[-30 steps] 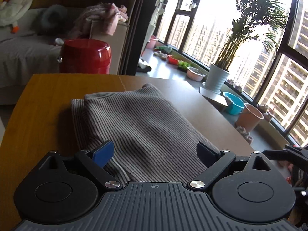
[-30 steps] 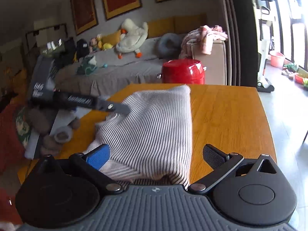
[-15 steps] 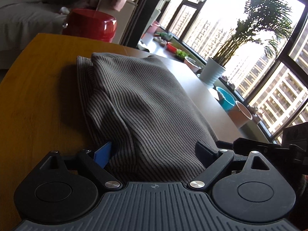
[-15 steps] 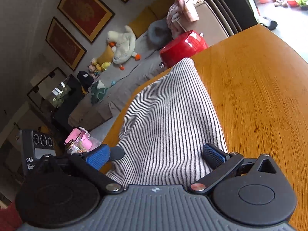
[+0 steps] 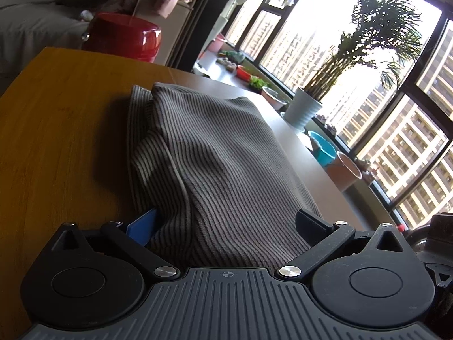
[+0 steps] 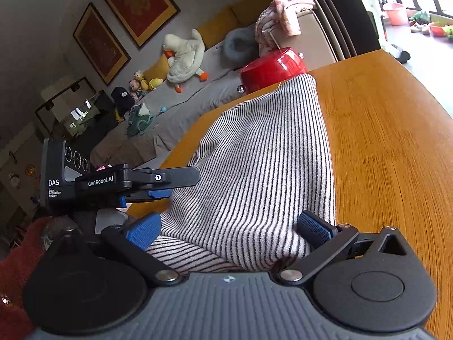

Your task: Fold clothes

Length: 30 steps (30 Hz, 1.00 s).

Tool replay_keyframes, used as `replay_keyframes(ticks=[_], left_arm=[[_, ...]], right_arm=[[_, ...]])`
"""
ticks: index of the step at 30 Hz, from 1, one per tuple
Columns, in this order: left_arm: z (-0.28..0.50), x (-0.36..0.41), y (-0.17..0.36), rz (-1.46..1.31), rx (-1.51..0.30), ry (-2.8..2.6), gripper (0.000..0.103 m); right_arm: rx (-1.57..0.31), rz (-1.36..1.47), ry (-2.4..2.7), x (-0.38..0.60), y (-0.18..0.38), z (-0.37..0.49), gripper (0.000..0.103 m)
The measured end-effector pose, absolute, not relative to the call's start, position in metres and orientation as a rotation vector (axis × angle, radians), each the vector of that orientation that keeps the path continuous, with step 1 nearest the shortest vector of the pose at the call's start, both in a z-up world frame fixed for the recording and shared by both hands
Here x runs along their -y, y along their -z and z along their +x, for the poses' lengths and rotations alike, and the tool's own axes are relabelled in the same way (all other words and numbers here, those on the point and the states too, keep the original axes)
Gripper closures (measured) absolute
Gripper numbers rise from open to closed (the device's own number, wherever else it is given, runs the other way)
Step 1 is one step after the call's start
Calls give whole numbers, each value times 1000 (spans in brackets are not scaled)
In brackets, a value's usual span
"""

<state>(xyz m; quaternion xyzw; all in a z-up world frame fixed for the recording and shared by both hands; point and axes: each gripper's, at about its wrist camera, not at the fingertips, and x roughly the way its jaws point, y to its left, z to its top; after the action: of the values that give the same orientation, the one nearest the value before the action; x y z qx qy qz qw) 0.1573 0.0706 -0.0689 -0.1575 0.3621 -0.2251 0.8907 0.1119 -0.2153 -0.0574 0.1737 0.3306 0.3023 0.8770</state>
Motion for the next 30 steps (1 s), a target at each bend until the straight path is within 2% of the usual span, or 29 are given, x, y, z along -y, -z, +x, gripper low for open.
replay_keyframes(ticks=[7,15,23,30], left_arm=[[144,-61,65,-247,-783,425,0],[142,-78,70,-353,-763,477,0],[124,-64,72,-222,-724,468,0],[116,-67,73,-261,-736,497,0]], right_arm=[[-701,263,-581,200,53,108,0],[-703,238,-596,201,53,102,0],[-716,127,-674,199,50,86,0],[-680,89,-661,212,25,90,0]])
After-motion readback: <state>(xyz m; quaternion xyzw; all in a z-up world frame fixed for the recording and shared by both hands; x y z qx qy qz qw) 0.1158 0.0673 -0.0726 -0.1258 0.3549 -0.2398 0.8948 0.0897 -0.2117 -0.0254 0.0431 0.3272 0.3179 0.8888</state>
